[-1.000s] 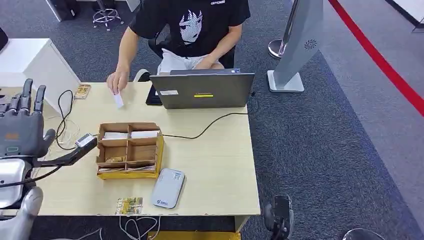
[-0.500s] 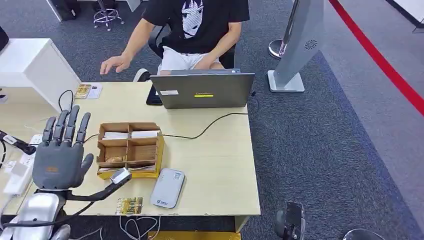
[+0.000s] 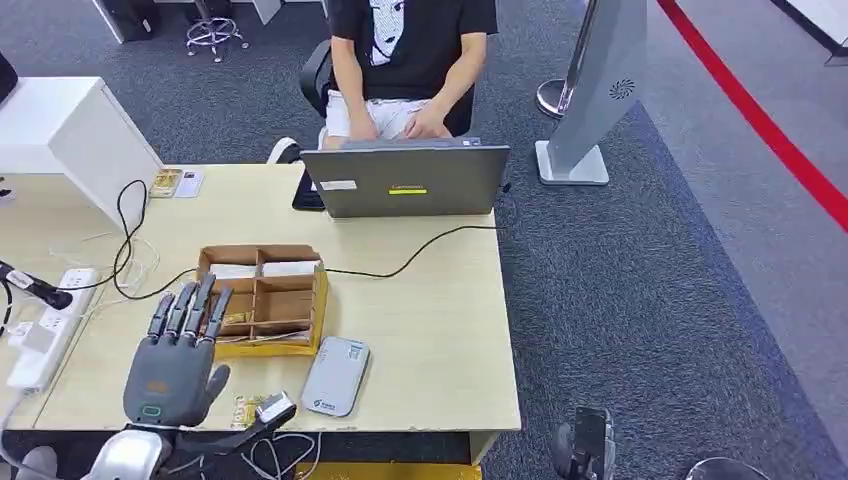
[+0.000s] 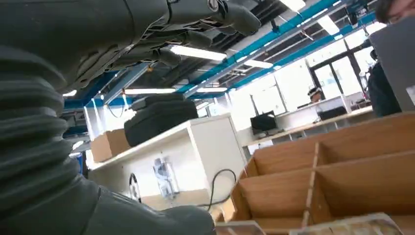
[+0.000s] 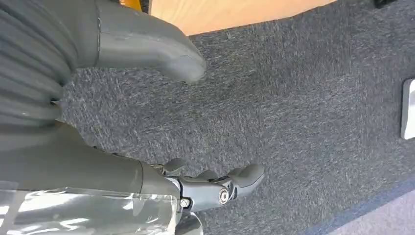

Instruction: Pass the card to the sensor for recognition and then transmit it.

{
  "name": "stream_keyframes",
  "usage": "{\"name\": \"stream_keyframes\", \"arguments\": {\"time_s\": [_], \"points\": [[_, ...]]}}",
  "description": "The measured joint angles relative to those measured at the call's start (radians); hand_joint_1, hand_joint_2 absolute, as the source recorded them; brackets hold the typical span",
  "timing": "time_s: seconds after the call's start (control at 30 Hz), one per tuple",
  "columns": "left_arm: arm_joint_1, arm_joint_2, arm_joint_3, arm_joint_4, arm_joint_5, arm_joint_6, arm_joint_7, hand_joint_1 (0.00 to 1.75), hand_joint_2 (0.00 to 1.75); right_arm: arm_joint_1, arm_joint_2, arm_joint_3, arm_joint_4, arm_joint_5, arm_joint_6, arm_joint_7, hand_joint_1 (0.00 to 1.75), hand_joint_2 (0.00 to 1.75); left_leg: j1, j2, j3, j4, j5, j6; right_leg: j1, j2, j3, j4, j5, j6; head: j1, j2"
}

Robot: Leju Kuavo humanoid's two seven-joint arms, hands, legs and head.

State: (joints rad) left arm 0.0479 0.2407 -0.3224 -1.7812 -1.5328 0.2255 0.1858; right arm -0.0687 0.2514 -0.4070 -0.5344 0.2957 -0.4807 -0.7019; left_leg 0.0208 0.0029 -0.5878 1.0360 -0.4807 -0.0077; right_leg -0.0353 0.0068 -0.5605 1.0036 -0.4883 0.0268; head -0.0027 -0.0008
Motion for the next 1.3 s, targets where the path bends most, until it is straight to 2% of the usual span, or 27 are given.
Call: {"name": "stream_keyframes", "arguments": {"time_s": [0.1,0.23,0.3,0.37,0.4,0.6,0.77,1.03,1.3], "points": [[0.0,-0.022,0.033,0.045,0.0,0.045,-0.01,0.0,1.75,-0.001,0.0,0.0,0.0,0.011,0.0,0.0,0.0,1.75,0.0,0.0,0.0,0.0,0.0,0.0,0.0,0.0,0.0,0.0,0.0,0.0,0.0,0.0],[-0.021,-0.031,0.069,0.087,0.0,0.053,0.0,0.0,1.75,-0.004,0.0,0.0,0.001,0.041,-0.003,0.0,0.0,1.75,0.0,0.0,0.0,0.0,0.0,0.0,0.0,0.0,0.0,0.0,0.0,0.0,0.0,0.0],[-0.032,-0.045,0.093,0.105,0.0,0.06,-0.04,0.0,1.75,-0.009,0.0,0.0,0.004,0.053,-0.003,0.0,0.0,1.75,0.0,0.0,0.0,0.0,0.0,0.0,0.0,0.0,0.0,0.0,0.0,0.0,0.0,0.0],[-0.046,-0.076,0.145,0.133,0.0,0.062,-0.107,0.0,1.75,-0.015,0.0,0.0,0.009,0.064,-0.003,0.0,0.0,1.75,0.0,-0.001,0.0,0.0,0.001,0.0,0.0,-0.001,0.0,0.0,0.0,0.0,0.0,0.0],[-0.052,-0.094,0.17,0.147,0.0,0.062,-0.121,0.0,1.75,-0.019,0.0,0.0,0.011,0.069,-0.004,0.0,0.0,1.75,0.0,-0.001,0.0,0.0,0.0,0.0,0.0,-0.001,0.0,0.0,0.0,0.0,0.0,0.0],[-0.07,-0.135,0.234,0.189,0.0,0.062,-0.134,0.0,1.75,-0.025,0.0,0.001,0.023,0.071,-0.003,0.0,0.0,1.75,0.0,-0.001,0.0,0.0,0.0,0.0,0.0,-0.001,0.0,0.0,0.0,0.0,0.0,0.0],[-0.093,-0.135,0.242,0.236,0.0,0.063,-0.109,0.0,1.75,-0.03,0.0,0.005,0.029,0.081,-0.002,0.0,0.0,1.75,0.0,-0.001,0.0,0.0,0.0,0.0,0.0,-0.001,0.0,0.0,0.0,0.0,0.0,0.0],[-0.12,-0.134,0.274,0.361,0.0,0.069,-0.138,0.0,1.75,-0.037,0.002,0.02,0.04,0.088,-0.002,0.0,0.0,1.75,0.0,-0.002,0.0,0.0,0.001,0.0,0.0,-0.001,0.0,0.0,0.0,0.0,0.0,0.0],[-0.127,-0.129,0.247,0.442,0.0,0.068,-0.112,0.0,1.75,-0.038,0.002,0.037,0.043,0.081,-0.001,0.0,0.0,1.75,0.0,-0.002,0.0,0.0,0.001,0.0,0.0,-0.001,0.0,0.0,0.0,0.0,0.0,0.0]]}}
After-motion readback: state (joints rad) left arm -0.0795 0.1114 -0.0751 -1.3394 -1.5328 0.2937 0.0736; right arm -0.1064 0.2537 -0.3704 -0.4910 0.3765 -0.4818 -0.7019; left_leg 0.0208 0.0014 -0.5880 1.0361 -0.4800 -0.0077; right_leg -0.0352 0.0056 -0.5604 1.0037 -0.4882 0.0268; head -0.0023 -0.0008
